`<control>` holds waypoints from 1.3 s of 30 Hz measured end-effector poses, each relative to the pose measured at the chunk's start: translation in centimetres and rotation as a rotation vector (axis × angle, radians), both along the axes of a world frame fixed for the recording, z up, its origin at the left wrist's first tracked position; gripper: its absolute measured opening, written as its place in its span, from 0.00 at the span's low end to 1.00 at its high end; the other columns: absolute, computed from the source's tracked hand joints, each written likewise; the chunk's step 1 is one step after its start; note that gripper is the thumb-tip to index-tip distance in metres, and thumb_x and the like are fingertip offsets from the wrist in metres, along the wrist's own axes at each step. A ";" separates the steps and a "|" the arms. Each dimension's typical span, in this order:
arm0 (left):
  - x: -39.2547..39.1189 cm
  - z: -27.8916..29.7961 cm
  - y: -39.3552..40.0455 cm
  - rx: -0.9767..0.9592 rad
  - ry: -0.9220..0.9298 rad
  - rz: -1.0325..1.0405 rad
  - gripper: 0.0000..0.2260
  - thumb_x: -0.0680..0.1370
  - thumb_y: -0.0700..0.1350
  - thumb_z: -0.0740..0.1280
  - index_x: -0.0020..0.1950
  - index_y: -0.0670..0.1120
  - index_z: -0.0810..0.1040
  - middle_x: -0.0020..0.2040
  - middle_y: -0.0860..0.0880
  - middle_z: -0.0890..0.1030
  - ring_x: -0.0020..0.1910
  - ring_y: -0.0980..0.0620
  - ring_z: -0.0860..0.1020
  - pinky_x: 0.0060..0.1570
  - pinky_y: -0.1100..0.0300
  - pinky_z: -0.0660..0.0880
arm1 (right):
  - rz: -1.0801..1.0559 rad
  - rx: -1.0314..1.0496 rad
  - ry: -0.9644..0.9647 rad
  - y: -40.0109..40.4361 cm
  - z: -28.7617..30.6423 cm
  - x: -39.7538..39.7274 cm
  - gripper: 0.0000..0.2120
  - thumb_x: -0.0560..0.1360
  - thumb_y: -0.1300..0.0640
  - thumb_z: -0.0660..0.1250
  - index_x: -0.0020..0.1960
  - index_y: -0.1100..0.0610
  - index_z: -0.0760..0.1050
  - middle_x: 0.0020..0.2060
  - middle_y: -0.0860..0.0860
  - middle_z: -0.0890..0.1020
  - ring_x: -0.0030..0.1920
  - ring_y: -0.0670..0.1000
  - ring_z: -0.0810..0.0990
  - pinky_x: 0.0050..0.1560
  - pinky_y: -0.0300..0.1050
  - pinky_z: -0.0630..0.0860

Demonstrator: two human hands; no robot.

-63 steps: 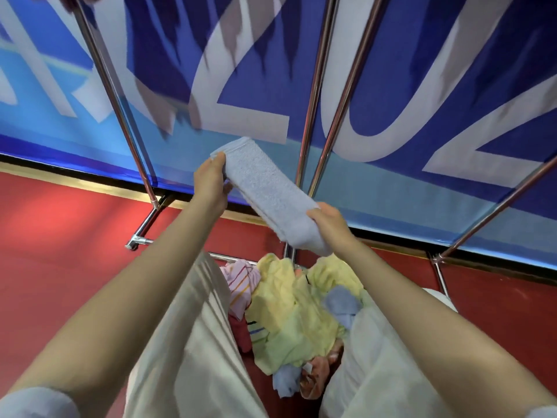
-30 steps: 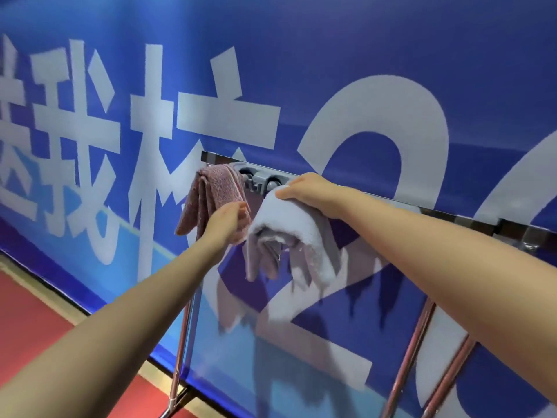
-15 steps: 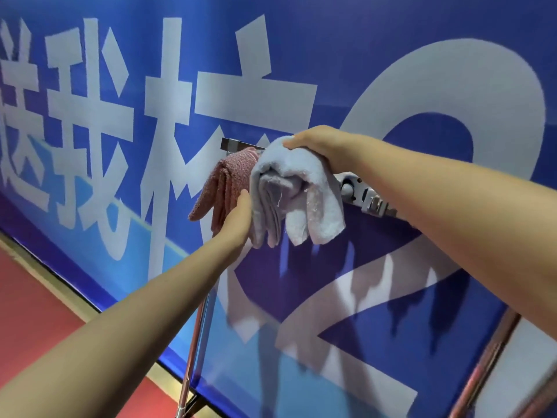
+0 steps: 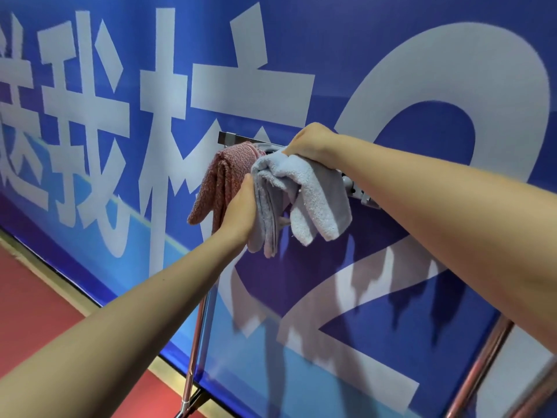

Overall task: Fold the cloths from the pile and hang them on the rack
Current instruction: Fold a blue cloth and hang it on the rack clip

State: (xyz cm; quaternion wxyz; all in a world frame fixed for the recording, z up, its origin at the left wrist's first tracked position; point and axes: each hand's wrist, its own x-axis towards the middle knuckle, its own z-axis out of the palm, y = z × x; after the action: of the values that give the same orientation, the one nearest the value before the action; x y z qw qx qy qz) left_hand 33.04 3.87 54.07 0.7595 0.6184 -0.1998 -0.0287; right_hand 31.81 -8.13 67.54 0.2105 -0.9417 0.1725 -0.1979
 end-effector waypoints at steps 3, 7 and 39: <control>-1.1 0.7 -0.1 -0.108 0.039 -0.074 0.21 0.84 0.56 0.50 0.61 0.45 0.76 0.48 0.46 0.80 0.30 0.60 0.80 0.24 0.70 0.72 | -0.025 -0.111 0.024 0.4 0.0 -0.1 0.16 0.72 0.51 0.70 0.56 0.58 0.79 0.53 0.52 0.82 0.47 0.52 0.77 0.49 0.43 0.76; -1.6 1.1 -0.1 -0.156 0.006 -0.080 0.18 0.85 0.51 0.50 0.67 0.43 0.72 0.44 0.51 0.77 0.26 0.66 0.77 0.20 0.73 0.69 | -0.053 -0.204 0.100 1.3 0.0 -0.5 0.07 0.77 0.60 0.59 0.41 0.60 0.72 0.38 0.53 0.75 0.42 0.54 0.73 0.34 0.39 0.69; -6.6 2.4 3.2 0.079 -0.157 0.287 0.17 0.82 0.51 0.50 0.58 0.49 0.75 0.55 0.50 0.78 0.54 0.48 0.75 0.55 0.52 0.71 | 0.115 0.106 -0.567 2.9 -7.1 -11.9 0.13 0.78 0.60 0.58 0.57 0.55 0.79 0.57 0.50 0.76 0.52 0.45 0.74 0.52 0.36 0.66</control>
State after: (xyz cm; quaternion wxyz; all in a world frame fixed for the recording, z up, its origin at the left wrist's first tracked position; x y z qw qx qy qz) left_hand 26.47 7.03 56.42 0.7131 0.6702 -0.1668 0.1207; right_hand 19.93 -5.22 60.48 0.3099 -0.8449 0.0631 -0.4314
